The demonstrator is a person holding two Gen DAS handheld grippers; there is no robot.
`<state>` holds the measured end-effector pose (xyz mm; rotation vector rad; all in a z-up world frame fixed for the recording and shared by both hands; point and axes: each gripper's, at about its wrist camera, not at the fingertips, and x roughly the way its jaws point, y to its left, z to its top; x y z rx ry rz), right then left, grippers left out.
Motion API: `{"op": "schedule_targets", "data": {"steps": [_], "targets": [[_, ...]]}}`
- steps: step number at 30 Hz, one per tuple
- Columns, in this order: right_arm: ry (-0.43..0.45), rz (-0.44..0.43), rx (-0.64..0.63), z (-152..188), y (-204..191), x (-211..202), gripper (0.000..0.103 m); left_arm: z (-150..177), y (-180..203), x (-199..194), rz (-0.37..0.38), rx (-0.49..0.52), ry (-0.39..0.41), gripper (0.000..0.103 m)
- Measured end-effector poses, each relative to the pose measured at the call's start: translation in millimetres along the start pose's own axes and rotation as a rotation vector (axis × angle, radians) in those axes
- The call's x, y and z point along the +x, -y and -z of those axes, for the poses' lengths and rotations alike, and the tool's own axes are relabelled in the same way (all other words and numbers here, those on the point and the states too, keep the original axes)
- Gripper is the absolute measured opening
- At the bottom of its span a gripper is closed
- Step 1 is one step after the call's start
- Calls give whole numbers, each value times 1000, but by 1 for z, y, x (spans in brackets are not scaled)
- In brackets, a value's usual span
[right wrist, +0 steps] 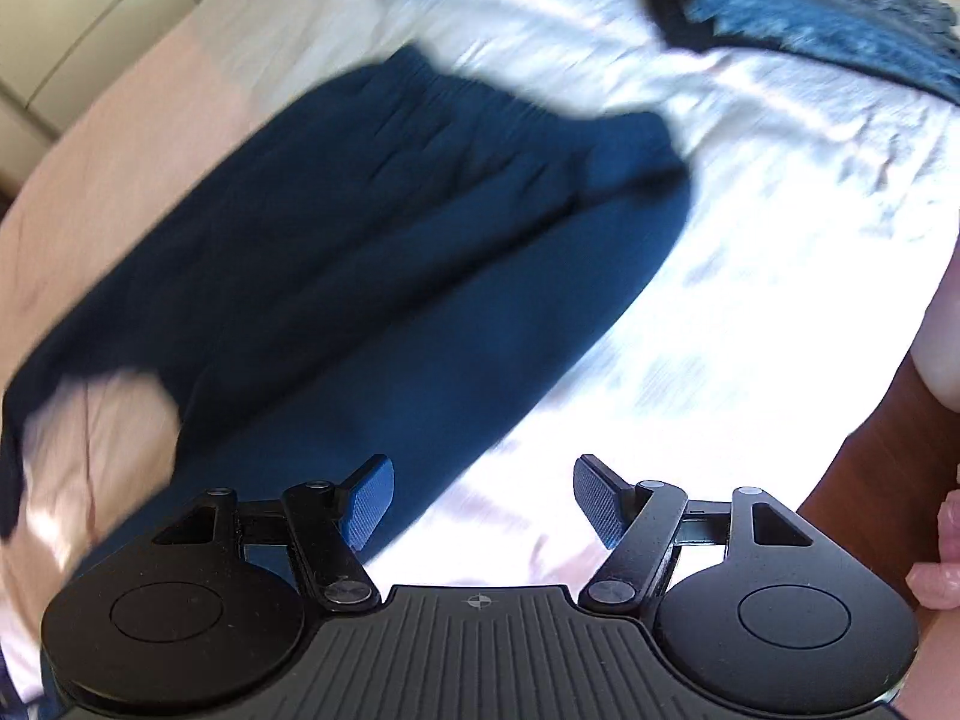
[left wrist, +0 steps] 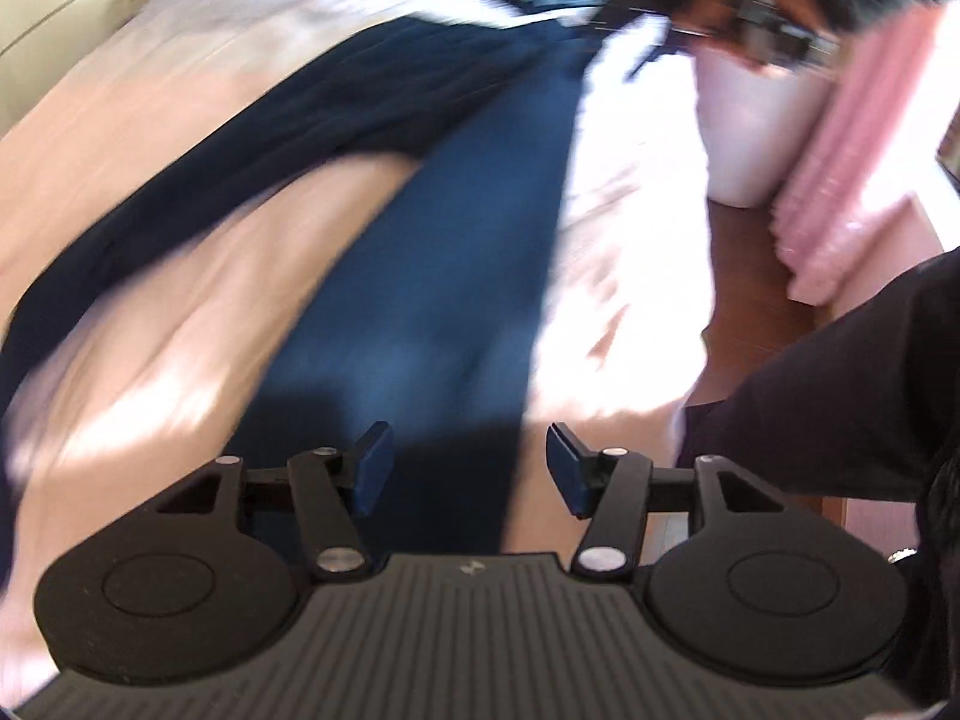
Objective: Fold clothes
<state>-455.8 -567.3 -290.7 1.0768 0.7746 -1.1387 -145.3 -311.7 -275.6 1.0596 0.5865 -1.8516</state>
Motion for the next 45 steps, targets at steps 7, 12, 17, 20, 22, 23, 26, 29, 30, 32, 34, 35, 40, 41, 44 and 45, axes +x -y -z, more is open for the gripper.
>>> {"op": "schedule_targets", "data": {"steps": [7, 12, 17, 20, 22, 23, 26, 29, 30, 32, 34, 35, 40, 41, 44, 45], "targets": [[53, -116, 93, -58, 67, 28, 70, -34, 65, 95, -247, 232, -240, 43], [16, -219, 117, -91, 85, 53, 45, -33, 67, 115, -335, 315, -381, 1], [2, -252, -18, -117, 85, 24, 10, -62, 55, 57, -158, 116, -290, 0], [9, -230, -50, -125, 100, 6, 5, -63, 72, 41, -32, 111, -300, 1], [-28, -230, -35, -123, 113, 11, 6, -58, 79, 49, -14, 88, -338, 1], [-49, -223, -37, -119, 114, 17, 6, -55, 81, 53, -15, 73, -358, 5], [-69, -187, -45, -111, 108, 25, 11, -50, 78, 55, -7, 43, -389, 19], [-20, -95, -97, -112, 90, 14, 57, -43, 65, 42, -25, -21, -382, 30], [11, -94, -129, -114, 83, 6, 59, -40, 55, 32, -41, -56, -364, 31], [73, -94, -194, -119, 70, -11, 58, -35, 37, 11, -74, -127, -327, 37], [100, -138, -275, -119, 43, -19, 59, -20, 17, -13, -128, -188, -306, 45], [94, -177, -319, -118, 28, -19, 59, -8, 2, -22, -160, -206, -315, 47], [-62, -409, -586, -82, -69, -1, 58, 70, -85, -42, -248, -256, -392, 49], [-106, -448, -654, -68, -91, 5, 59, 88, -105, -43, -245, -263, -401, 49], [-219, -501, -865, -21, -152, 26, 58, 136, -152, -36, -180, -262, -438, 49], [-247, -499, -916, -7, -169, 34, 58, 151, -165, -33, -150, -261, -446, 49]]}}
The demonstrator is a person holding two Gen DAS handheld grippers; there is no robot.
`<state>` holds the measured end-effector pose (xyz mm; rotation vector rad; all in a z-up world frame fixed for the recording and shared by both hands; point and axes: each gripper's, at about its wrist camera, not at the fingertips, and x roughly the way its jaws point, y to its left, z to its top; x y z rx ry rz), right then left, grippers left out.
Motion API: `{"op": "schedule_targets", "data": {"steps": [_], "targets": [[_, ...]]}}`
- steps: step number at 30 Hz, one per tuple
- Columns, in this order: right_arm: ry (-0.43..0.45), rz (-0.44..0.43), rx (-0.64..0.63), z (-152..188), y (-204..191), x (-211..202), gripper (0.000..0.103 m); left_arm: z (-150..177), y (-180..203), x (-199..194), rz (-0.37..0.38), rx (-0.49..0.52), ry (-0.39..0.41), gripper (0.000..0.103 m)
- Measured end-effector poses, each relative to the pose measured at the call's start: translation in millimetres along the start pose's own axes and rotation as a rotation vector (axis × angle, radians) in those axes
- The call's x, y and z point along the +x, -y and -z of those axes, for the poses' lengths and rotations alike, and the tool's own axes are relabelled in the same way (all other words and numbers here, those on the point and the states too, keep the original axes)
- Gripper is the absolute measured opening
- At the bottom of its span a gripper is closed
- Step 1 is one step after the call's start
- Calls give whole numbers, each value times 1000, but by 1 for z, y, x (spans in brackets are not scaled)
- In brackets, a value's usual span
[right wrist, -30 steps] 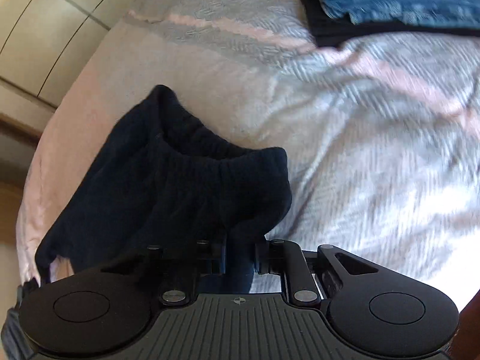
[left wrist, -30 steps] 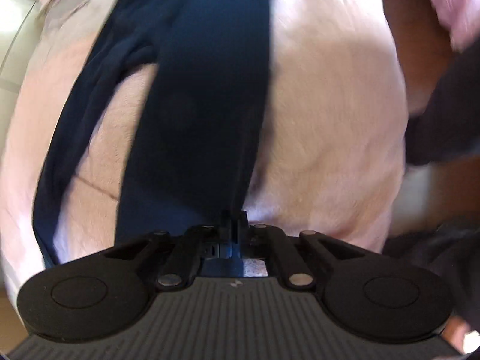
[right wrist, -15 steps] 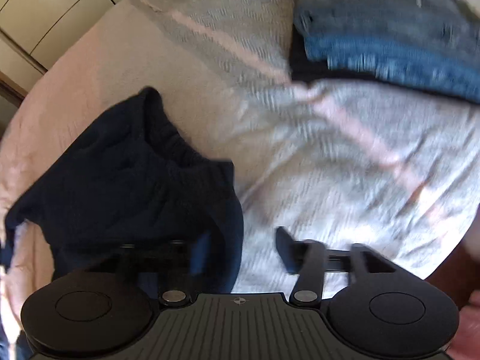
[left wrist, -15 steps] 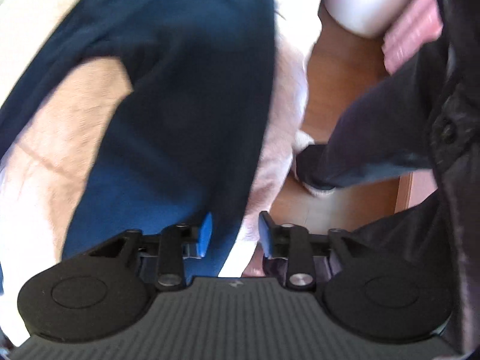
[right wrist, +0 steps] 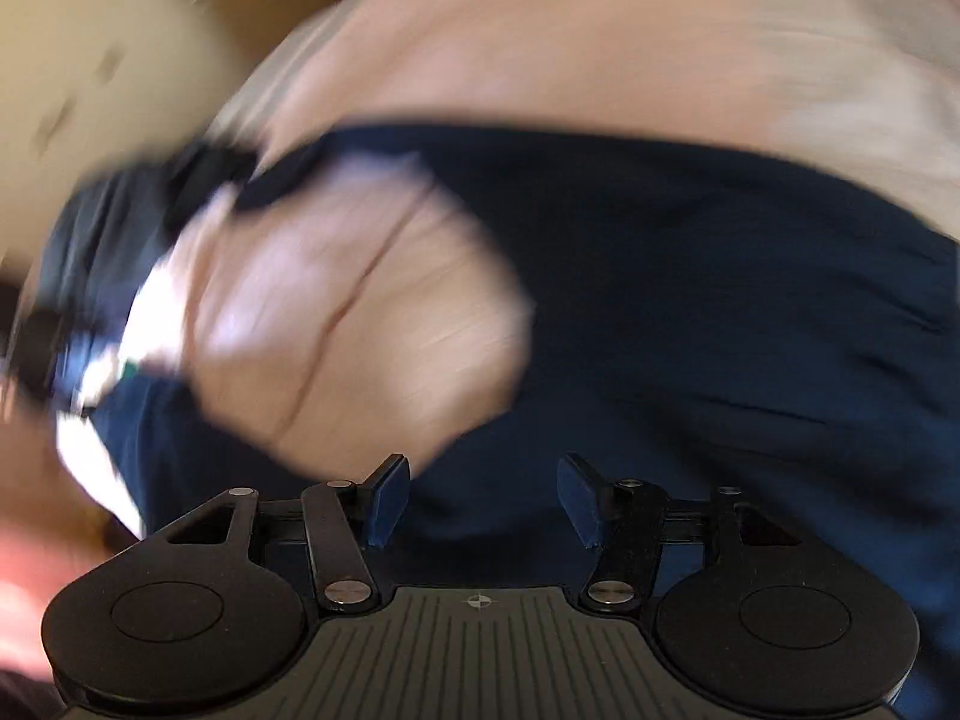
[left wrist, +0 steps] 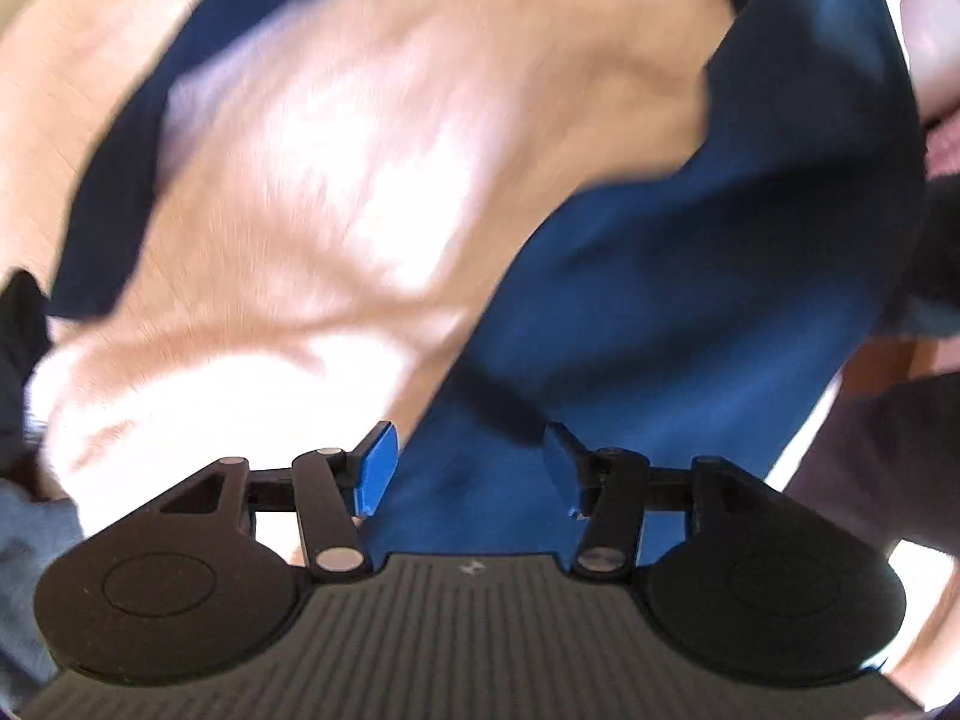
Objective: Fold clothes
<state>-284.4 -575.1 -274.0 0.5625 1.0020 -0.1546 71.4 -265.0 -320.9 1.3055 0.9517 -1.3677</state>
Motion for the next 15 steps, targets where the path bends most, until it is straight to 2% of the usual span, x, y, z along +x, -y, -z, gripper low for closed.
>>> {"op": "schedule_targets", "data": {"steps": [3, 6, 8, 9, 11, 13, 15], "targets": [[-90, -3, -83, -12, -35, 45, 58, 24, -34, 24, 107, 4, -11, 50], [-118, -1, -75, -10, -55, 71, 58, 40, -60, 35, 215, -74, 0, 49], [-137, 3, -49, -11, -61, 80, 59, 47, -73, 36, 264, -128, -1, 14], [-148, 8, -38, -13, -63, 83, 59, 50, -77, 31, 274, -139, -5, 5], [-158, 31, -19, -17, -68, 88, 58, 60, -86, 12, 249, -156, 22, 5], [-140, 64, -5, -19, -73, 82, 59, 67, -109, -13, 227, -243, 61, 6], [-126, 94, 9, -18, -75, 75, 59, 82, -113, -31, 182, -292, 55, 5]]}}
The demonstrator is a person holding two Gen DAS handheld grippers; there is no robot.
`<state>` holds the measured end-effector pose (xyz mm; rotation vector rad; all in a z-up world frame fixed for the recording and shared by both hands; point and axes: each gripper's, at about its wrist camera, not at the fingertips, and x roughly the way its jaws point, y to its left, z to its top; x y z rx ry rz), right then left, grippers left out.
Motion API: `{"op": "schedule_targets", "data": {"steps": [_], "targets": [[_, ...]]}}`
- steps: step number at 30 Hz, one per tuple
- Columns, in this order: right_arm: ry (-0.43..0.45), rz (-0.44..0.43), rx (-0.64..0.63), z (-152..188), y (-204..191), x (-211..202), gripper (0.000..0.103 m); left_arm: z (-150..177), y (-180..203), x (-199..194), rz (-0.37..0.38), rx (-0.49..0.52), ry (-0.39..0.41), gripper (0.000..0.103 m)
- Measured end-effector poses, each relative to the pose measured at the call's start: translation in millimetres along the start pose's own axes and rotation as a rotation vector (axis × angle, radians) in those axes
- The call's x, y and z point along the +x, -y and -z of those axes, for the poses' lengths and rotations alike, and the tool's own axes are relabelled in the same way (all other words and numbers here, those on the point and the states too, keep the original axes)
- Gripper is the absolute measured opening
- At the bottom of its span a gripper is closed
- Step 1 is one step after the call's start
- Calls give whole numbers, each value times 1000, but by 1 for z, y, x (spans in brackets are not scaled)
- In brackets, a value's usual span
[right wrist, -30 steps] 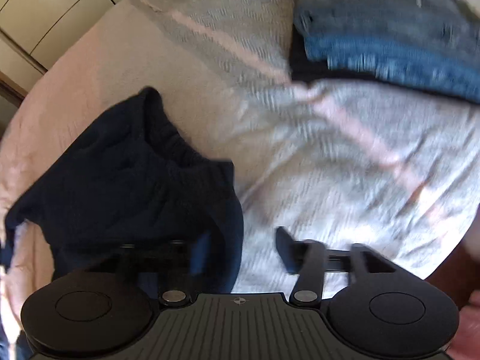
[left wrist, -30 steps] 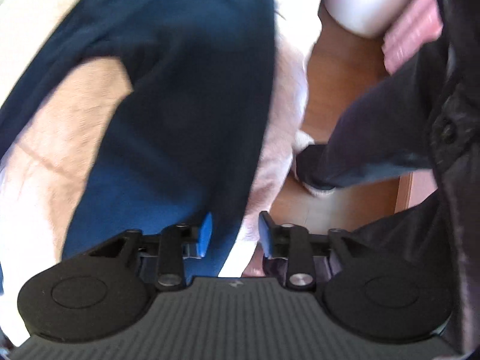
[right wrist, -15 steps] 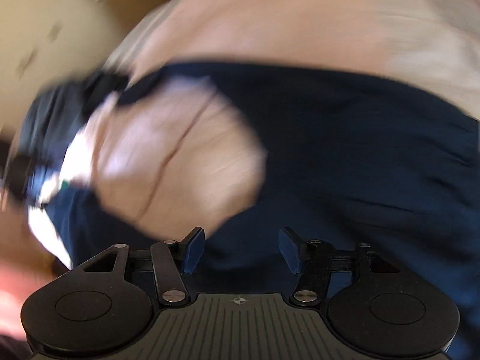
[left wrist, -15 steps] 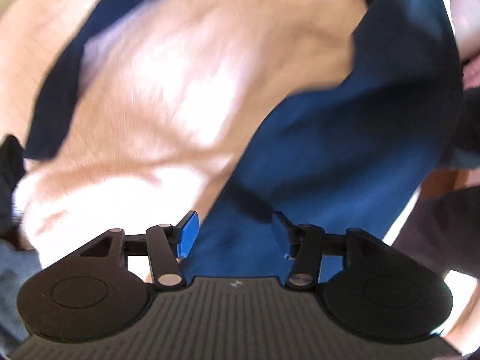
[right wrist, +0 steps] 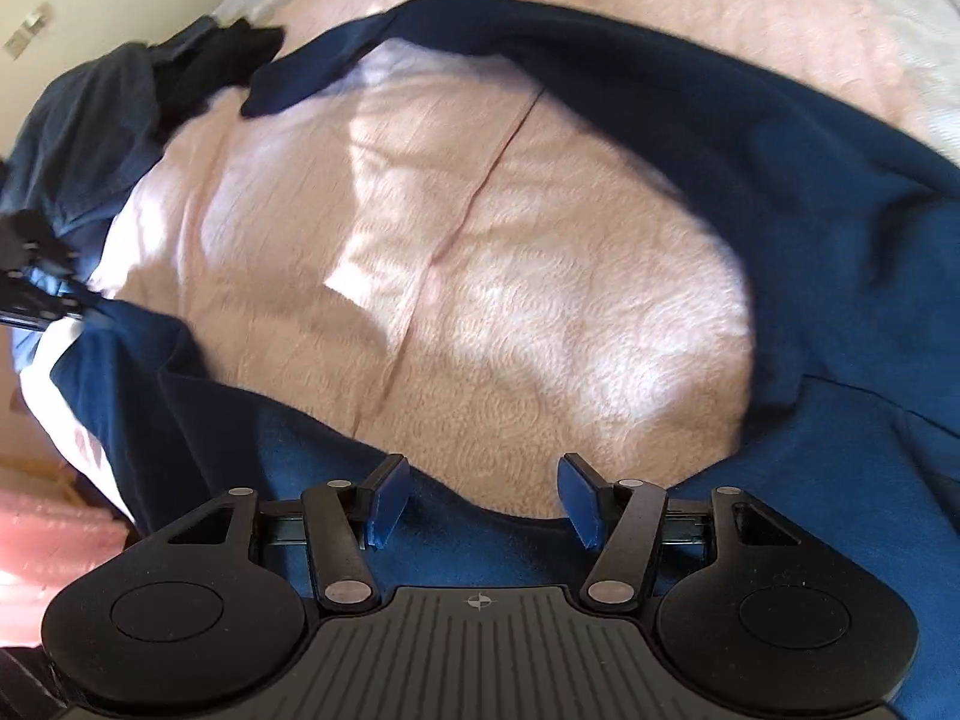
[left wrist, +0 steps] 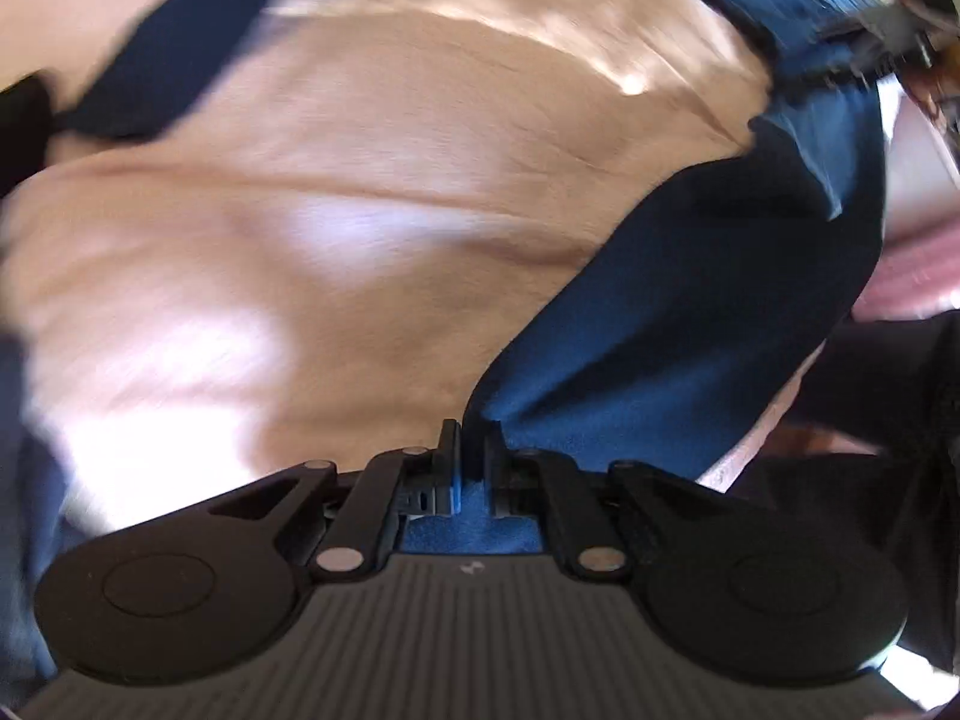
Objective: Fold clothes
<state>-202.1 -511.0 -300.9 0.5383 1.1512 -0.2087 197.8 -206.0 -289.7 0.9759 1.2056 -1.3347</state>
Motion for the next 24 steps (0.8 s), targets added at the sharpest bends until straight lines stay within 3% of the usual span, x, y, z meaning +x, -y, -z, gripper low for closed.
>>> {"op": "schedule_targets", "data": {"steps": [2, 5, 11, 13, 16, 20, 22, 24], "targets": [[3, 36, 12, 4, -1, -1, 59, 25, 11, -2, -8, -32, -39, 5], [-13, 85, 37, 12, -3, 5, 59, 37, 26, 12, 3, -64, -113, 7], [-108, 87, 111, 25, 9, 18, 60, 22, 31, 18, -13, -45, -176, 9], [-142, 90, 153, 28, 16, 17, 60, 16, 33, 9, -18, -13, -179, 14], [-69, 98, 201, 33, 24, -7, 60, 3, 36, -15, -49, 16, -137, 24], [20, 155, 294, 40, 40, -37, 60, -32, 37, -37, -89, 57, -15, 32], [48, 197, 350, 42, 51, -51, 60, -53, 41, -40, -128, 109, 54, 46], [85, 230, 397, 40, 62, -65, 60, -74, 45, -36, -190, 176, 111, 52]]}}
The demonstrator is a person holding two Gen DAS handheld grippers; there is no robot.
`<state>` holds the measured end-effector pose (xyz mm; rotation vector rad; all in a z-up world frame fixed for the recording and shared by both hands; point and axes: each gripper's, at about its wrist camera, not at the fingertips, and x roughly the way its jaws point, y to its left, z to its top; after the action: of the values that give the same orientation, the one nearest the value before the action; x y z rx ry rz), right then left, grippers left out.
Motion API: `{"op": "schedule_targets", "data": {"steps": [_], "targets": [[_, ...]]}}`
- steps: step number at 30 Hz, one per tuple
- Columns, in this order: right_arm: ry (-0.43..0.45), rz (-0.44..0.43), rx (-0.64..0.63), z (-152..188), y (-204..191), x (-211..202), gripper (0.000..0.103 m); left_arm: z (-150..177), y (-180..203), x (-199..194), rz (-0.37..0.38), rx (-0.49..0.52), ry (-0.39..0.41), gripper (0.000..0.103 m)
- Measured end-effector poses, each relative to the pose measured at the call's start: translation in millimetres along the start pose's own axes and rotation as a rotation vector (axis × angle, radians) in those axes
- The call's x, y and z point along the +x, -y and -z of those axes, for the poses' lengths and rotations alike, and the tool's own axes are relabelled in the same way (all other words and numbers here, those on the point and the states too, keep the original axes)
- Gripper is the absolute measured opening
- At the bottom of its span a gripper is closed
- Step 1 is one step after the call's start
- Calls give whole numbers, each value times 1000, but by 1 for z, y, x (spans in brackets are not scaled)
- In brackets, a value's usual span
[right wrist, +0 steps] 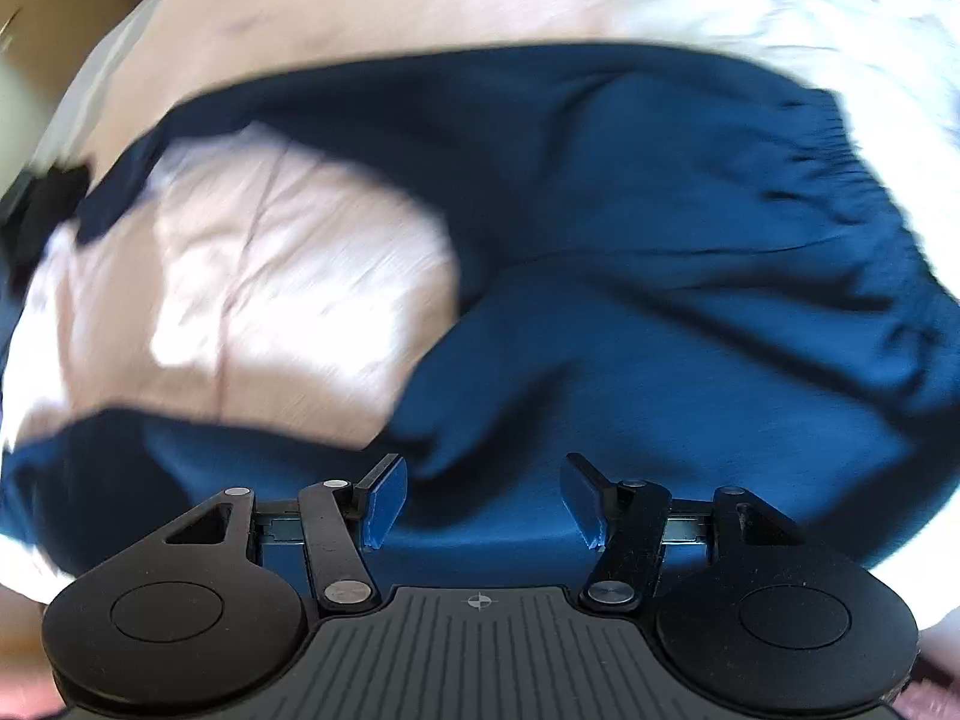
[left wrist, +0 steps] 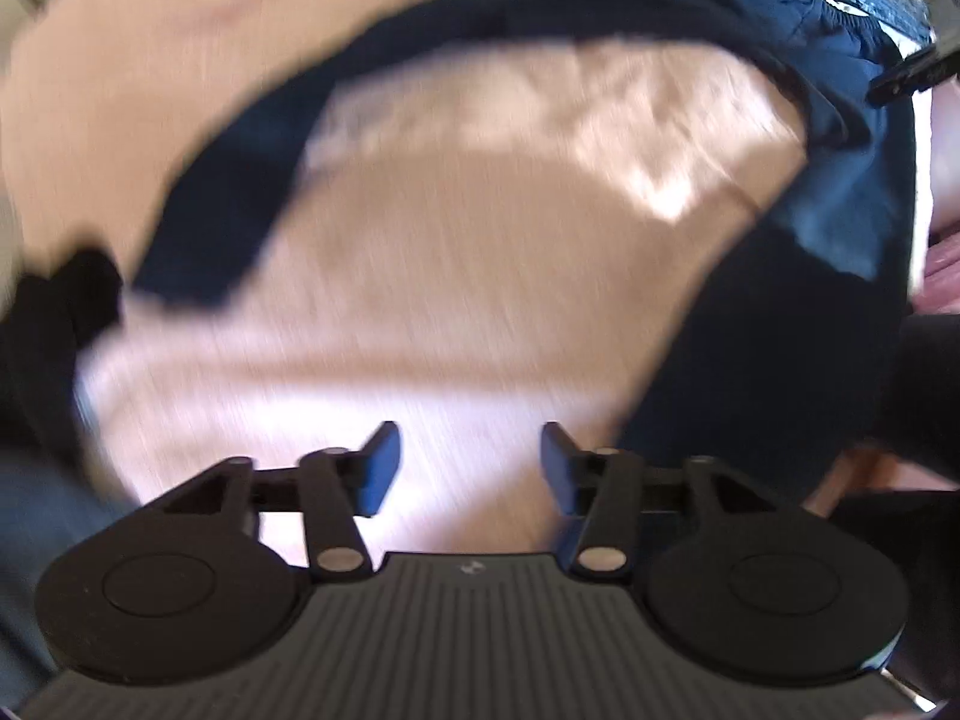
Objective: Fold clothes
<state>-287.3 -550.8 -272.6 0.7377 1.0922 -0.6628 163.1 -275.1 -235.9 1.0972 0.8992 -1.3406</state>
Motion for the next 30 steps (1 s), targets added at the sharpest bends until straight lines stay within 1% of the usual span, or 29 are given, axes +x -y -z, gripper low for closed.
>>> {"op": "schedule_targets", "data": {"steps": [1, 4, 5, 9, 12, 14, 15, 16, 17, 18, 19, 21, 22, 23, 24, 25, 27, 28, 29, 30], "targets": [[21, 10, 11, -7, 3, -6, 60, -9, 0, 8, -34, 27, 16, 53], [69, 8, -3, -22, 3, -15, 61, -33, 1, 42, -127, 94, 27, 54], [72, 0, -14, -27, 2, -14, 61, -41, 1, 53, -159, 116, 31, 54], [50, -59, -82, -47, -2, 8, 61, -72, -6, 103, -285, 179, 35, 54], [42, -70, -159, -62, -8, 29, 61, -94, -15, 143, -381, 213, 32, 54], [44, -75, -196, -71, -12, 39, 61, -108, -25, 166, -422, 228, 23, 54], [53, -84, -207, -75, -12, 43, 61, -115, -31, 178, -430, 235, 10, 47], [61, -90, -219, -79, -11, 46, 61, -121, -37, 187, -438, 238, -3, 34], [65, -87, -238, -83, -13, 50, 61, -125, -44, 189, -437, 233, -16, 24], [67, -84, -259, -87, -15, 54, 61, -128, -51, 185, -419, 226, -27, 7], [69, -82, -289, -90, -20, 59, 61, -130, -58, 180, -400, 219, -39, 5], [77, -107, -336, -99, -31, 66, 61, -134, -71, 166, -360, 204, -62, 5], [82, -120, -357, -104, -36, 70, 61, -135, -77, 150, -331, 193, -75, 4], [88, -139, -358, -109, -41, 73, 61, -137, -84, 131, -290, 173, -98, 4], [96, -158, -357, -114, -45, 75, 61, -139, -93, 109, -215, 146, -132, 4], [102, -171, -356, -119, -50, 75, 61, -143, -102, 85, -148, 125, -150, 5], [114, -196, -354, -128, -59, 77, 61, -154, -119, 42, -97, 113, -138, 5], [120, -205, -353, -132, -63, 77, 61, -162, -129, 31, -91, 112, -136, 8], [126, -213, -353, -136, -66, 77, 61, -170, -138, 25, -121, 113, -113, 10], [132, -220, -353, -140, -70, 77, 61, -178, -148, 21, -164, 104, -89, 22]]}}
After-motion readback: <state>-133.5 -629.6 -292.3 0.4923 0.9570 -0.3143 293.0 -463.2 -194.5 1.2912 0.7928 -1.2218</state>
